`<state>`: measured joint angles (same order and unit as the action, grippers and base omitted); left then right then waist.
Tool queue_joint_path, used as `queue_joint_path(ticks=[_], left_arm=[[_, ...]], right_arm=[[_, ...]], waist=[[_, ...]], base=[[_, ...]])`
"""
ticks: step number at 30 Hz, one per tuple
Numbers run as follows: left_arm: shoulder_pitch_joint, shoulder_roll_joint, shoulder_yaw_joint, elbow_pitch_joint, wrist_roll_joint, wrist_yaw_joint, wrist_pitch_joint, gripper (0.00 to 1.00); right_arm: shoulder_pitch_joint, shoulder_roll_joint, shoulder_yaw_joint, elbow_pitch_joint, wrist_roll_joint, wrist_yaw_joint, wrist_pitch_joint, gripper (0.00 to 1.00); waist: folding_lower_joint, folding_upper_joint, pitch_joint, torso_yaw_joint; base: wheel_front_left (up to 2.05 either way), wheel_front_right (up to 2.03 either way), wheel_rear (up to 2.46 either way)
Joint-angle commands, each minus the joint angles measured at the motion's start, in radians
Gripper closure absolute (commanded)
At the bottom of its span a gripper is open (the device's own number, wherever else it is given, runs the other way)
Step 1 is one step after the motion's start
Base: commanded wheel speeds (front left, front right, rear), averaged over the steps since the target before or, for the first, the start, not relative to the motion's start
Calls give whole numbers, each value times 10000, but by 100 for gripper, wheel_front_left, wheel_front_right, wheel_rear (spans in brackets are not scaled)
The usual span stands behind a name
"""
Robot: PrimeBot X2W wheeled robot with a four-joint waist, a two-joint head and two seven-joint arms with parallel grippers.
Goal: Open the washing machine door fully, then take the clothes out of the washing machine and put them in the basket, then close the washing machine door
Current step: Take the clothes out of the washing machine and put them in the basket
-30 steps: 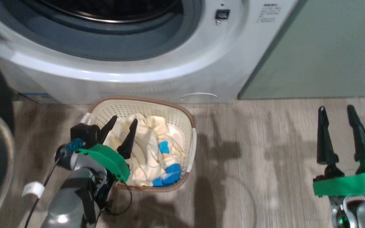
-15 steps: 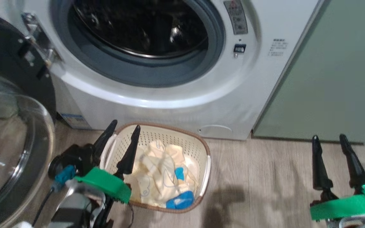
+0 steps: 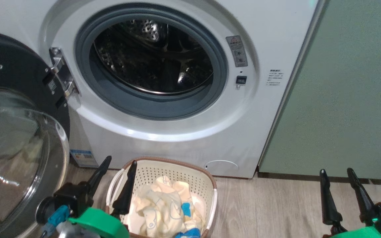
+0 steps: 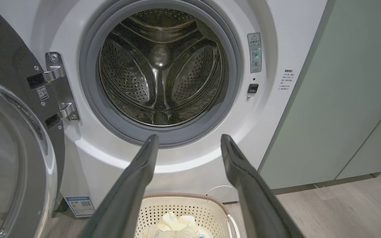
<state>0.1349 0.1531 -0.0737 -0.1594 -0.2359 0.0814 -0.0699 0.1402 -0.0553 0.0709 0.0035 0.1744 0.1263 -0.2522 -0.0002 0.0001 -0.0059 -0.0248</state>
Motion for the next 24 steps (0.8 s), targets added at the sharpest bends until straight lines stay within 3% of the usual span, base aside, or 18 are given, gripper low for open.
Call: queue_joint_path(ticks=[1,24], left_arm=[[-371,192,400,-482,82,81,47,0],[-196,325,318,-802,189,385,262,0]], right_arm=[[-296,-192,245,-327,-53,44,-86,0],[-148,-120,313,-360,5,44,-68,0]], waist=[[2,-1,-81,-31],[2,-1,-189,-59]], base=[[0,0,0],[0,0,0]])
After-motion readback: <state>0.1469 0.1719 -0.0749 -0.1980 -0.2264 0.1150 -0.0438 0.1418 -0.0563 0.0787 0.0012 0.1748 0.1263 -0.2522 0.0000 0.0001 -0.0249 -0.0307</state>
